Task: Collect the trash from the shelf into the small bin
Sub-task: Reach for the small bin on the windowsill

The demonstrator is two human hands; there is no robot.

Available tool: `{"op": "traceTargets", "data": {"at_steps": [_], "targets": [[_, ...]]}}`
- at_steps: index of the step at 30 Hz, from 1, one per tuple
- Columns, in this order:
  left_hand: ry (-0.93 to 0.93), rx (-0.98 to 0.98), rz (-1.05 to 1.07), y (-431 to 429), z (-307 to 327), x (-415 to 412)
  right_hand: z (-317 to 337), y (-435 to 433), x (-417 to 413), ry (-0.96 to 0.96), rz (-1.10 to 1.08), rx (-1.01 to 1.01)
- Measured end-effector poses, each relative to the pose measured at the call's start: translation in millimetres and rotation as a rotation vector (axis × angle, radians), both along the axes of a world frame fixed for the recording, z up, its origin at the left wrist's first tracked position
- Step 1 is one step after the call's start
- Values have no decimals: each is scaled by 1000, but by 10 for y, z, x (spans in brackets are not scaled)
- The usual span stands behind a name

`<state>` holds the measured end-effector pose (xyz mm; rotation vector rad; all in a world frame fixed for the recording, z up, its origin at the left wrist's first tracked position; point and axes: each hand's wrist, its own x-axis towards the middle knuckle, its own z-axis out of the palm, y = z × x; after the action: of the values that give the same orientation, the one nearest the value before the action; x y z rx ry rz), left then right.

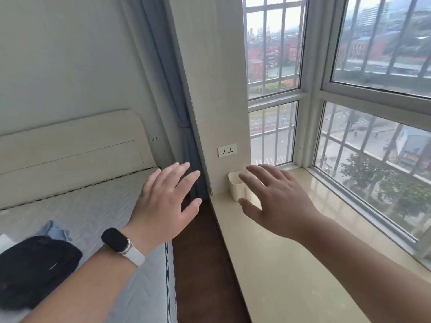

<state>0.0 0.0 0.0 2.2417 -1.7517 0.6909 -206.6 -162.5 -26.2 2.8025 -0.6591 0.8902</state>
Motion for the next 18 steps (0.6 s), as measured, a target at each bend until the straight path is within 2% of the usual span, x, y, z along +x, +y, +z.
{"op": "traceTargets", "data": {"at_steps": [9,13,18], "targets": [[-4,7,-9,-119,-283,77,-302,-189,133,10,20,-26],[71,-42,-53,-228,-416,398,-394,-296,444,48,3,-11],[133,13,-60,-355,-608,1109,-390,-326,1042,132,-56,40]]}}
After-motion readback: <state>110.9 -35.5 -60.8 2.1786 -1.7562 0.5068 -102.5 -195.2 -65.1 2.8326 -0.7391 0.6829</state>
